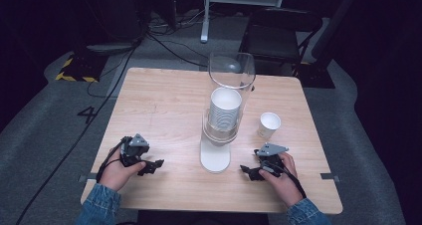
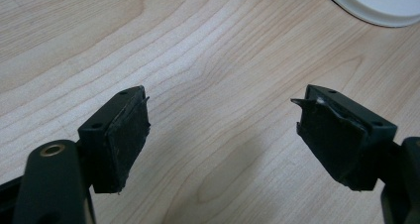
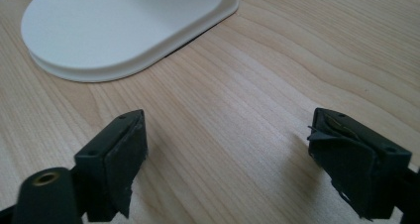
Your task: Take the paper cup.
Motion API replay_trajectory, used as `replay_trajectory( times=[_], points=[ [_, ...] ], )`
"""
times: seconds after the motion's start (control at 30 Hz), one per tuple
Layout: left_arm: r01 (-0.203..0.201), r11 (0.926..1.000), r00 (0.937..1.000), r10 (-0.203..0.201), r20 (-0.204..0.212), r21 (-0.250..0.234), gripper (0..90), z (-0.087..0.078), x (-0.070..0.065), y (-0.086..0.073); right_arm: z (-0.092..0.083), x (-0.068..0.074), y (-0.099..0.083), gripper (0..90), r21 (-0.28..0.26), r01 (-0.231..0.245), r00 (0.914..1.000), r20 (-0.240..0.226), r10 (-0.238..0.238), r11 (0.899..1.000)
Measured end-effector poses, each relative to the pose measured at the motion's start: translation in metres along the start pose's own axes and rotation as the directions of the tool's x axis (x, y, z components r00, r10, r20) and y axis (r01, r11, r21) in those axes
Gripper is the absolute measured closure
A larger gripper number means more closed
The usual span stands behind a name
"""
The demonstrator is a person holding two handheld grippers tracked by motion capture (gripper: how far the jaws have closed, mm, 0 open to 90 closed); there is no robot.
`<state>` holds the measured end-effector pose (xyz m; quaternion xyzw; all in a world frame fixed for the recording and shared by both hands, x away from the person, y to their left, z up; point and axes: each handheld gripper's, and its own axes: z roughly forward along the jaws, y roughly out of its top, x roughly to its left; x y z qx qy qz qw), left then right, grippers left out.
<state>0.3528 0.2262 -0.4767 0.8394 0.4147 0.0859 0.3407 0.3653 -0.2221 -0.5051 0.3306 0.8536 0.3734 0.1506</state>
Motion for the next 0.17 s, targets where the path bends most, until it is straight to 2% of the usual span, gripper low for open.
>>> replay_trajectory(
  times=[0.17],
  points=[
    [-0.001,1.0000,1.0000,0.001,-0.004,0.006,19.6,0.0008,-0.0011,-0.0001,0.0000,-0.0002,0.0000,14.8,0.002,-0.002,1.0000,0.000,0.002,1.000]
  ],
)
